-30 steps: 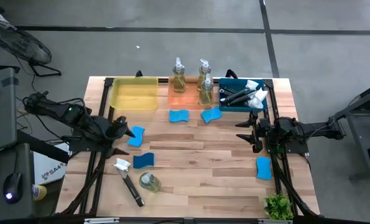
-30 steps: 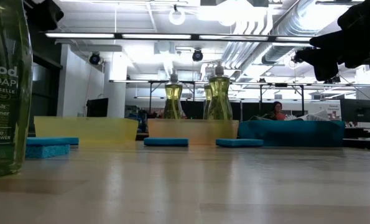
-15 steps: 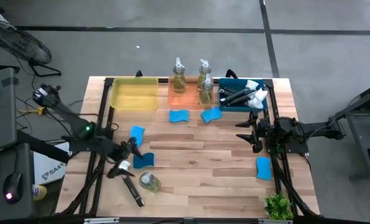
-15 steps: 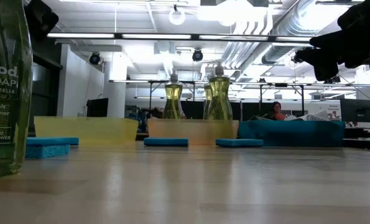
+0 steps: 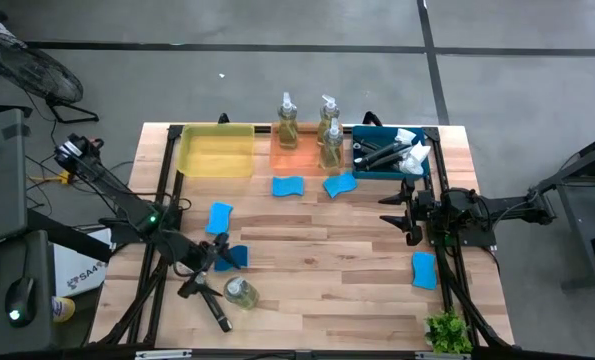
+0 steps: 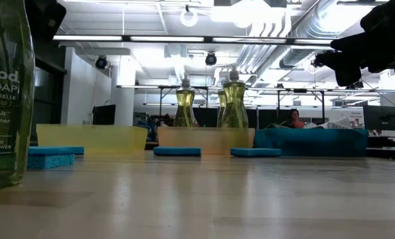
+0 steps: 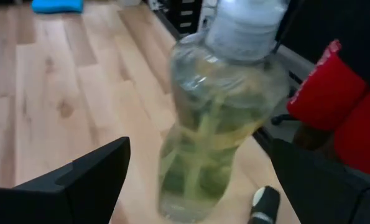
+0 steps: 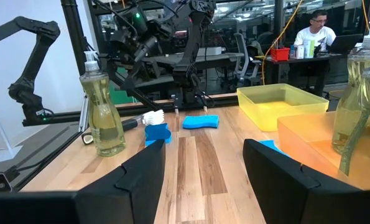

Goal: Pick & Place Kitchen Sink Supplies
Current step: Put the transparent soap dispenser into the orange bin

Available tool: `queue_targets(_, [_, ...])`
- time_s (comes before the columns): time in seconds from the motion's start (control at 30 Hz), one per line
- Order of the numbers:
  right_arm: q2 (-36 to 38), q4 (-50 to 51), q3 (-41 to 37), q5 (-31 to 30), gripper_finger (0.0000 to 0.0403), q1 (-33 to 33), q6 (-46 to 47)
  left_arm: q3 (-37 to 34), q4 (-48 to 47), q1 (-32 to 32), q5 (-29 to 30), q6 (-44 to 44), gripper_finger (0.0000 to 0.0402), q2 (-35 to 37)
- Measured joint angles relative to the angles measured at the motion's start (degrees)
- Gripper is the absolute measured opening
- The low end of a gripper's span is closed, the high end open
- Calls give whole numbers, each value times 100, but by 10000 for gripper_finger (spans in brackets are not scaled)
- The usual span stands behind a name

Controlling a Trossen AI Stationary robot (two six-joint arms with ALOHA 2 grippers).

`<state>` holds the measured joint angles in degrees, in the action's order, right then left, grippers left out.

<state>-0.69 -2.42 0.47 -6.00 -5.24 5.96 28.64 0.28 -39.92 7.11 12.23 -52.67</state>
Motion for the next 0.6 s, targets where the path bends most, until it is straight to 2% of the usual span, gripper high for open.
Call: queue_targets(0.6, [0,-1,-2,0,210,1,0,26,1636,-101,96,-293,381,-1161])
